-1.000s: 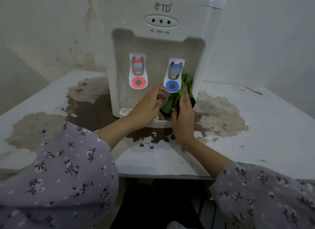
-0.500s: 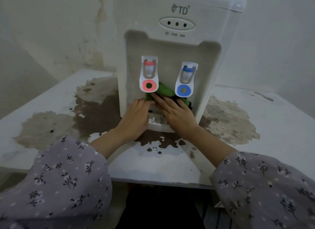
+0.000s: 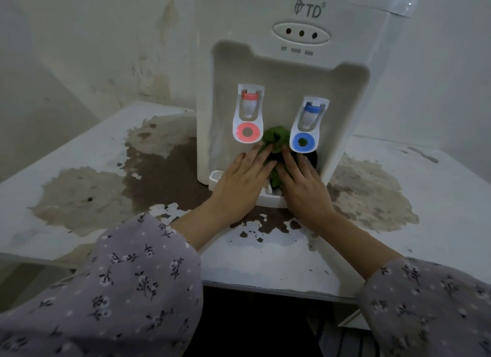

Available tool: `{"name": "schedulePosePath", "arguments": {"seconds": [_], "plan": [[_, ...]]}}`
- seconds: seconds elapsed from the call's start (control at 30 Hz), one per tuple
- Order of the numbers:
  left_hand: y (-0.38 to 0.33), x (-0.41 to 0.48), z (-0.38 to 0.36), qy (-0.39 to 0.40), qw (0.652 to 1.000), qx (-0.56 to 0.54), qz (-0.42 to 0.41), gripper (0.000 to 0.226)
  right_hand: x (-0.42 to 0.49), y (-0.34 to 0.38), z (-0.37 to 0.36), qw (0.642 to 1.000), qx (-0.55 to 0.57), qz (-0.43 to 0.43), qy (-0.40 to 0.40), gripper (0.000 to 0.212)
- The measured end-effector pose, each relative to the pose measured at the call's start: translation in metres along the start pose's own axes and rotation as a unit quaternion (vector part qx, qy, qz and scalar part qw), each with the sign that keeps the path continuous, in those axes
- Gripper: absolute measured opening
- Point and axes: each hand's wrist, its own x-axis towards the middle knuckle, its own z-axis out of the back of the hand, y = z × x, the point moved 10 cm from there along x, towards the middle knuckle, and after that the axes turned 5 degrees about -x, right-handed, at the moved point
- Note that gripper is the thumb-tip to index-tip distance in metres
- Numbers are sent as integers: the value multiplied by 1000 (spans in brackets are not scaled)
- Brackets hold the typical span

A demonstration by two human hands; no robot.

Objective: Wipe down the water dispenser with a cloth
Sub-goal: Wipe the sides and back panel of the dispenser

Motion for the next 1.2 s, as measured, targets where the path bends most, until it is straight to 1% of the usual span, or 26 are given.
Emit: {"name": "schedulePosePath", "arguments": {"seconds": [0.1,0.17,0.27,0.37,0.43,0.5,0.6,0.67,0.77,0.87,0.93,1.0,1.07,1.13,1.2], "plan": [[21,-18,3,-2,997,68,25,55,15,22,1,998,18,54,-1,59],[36,-29,5,7,993,107,47,58,27,37,3,996,25,87,-2,59],[60,-44,13,6,987,131,92,59,47,58,7,991,57,122,-6,58],[72,-54,16,11,985,145,96,56,59,68,14,988,81,132,-21,54],[72,-55,17,18,986,135,92,54,59,69,20,985,92,144,-35,50],[68,-54,18,18,990,109,89,54,57,68,22,982,76,172,-36,45],[54,-48,18,10,996,58,63,46,52,67,14,972,30,231,-2,38],[43,-44,13,22,998,41,43,44,43,60,9,969,3,244,31,33],[26,-34,4,55,998,13,34,46,28,41,9,972,-13,228,56,28],[3,-19,0,70,997,-25,28,43,13,22,16,976,-25,215,25,19],[-13,-8,-2,73,995,-58,33,37,5,10,20,979,-52,196,5,22],[-27,1,-2,72,991,-107,43,37,-5,0,22,983,-73,170,5,24],[-38,7,-3,72,985,-148,49,34,-11,-5,23,986,-86,144,27,18],[-46,11,-7,80,981,-170,49,26,-15,-13,21,990,-63,109,58,7],[-50,13,-8,90,978,-184,50,24,-18,-22,20,996,-5,48,81,21]]}}
